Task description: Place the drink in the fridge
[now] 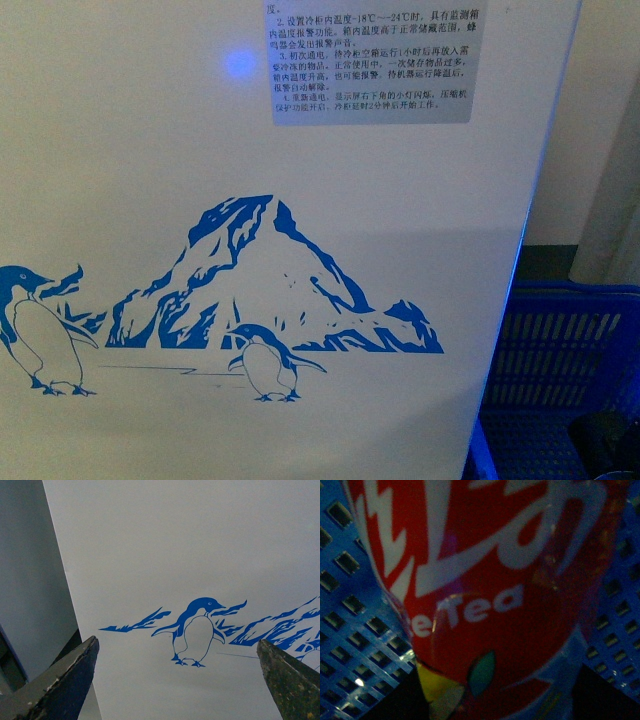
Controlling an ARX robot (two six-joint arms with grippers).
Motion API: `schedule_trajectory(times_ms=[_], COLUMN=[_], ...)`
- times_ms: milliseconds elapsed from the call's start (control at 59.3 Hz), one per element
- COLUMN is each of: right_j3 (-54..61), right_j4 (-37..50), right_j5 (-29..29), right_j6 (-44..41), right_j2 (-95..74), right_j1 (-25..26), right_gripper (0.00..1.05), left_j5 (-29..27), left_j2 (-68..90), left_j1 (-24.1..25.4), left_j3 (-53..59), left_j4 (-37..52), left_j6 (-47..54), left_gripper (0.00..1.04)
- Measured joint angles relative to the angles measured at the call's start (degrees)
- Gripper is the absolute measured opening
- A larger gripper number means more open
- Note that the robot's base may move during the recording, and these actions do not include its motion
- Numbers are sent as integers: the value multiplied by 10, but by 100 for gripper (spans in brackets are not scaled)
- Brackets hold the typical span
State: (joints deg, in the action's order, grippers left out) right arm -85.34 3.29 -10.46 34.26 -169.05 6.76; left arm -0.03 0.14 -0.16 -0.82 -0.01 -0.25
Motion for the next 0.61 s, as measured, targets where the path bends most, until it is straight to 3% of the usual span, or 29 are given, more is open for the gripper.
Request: schedule_trajectory(times_ms=[135,607], right_j3=[71,289], right_j4=[17,40], right_j5=[5,25], right_j6=[-4,-84], right_j2=[58,557], right_j1=[11,3], right_gripper=[42,40], left_j5=[0,0], left_j2=[0,0], left_j1=[0,0], left_j3=[0,0], left_j4=[0,0], left_j6=[0,0], left_gripper=[97,97])
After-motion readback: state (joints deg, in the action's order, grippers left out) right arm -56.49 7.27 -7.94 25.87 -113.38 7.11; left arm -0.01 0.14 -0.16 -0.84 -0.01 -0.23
